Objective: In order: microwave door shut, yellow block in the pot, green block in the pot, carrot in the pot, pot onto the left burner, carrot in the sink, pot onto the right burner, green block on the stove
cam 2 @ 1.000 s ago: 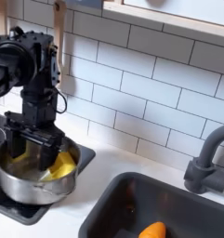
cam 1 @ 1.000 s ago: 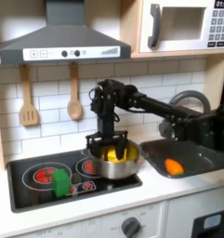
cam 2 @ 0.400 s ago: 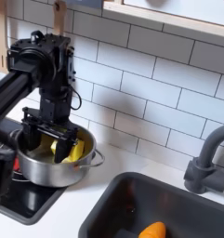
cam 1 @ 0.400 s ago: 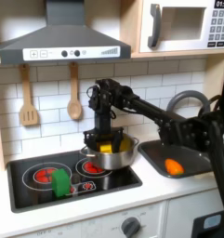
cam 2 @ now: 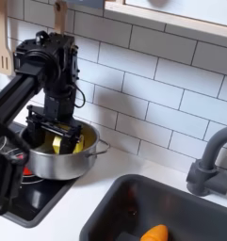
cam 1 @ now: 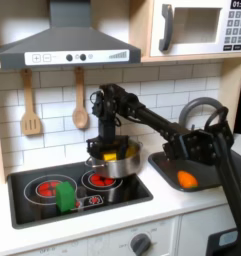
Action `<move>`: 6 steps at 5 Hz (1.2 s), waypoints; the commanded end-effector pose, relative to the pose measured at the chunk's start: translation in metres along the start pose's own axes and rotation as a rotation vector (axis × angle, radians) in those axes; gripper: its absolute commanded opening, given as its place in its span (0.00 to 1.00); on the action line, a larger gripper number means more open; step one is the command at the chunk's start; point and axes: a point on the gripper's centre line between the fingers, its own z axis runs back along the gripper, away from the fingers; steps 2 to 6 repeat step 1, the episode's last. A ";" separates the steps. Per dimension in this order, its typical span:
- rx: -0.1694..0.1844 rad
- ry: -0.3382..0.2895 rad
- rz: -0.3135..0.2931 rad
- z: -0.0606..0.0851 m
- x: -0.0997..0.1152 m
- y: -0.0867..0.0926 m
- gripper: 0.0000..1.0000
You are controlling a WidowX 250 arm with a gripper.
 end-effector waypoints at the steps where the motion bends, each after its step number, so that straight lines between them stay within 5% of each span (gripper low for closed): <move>1: -0.024 0.008 -0.009 0.003 -0.001 -0.004 1.00; 6: -0.024 0.008 -0.009 0.003 -0.001 -0.004 1.00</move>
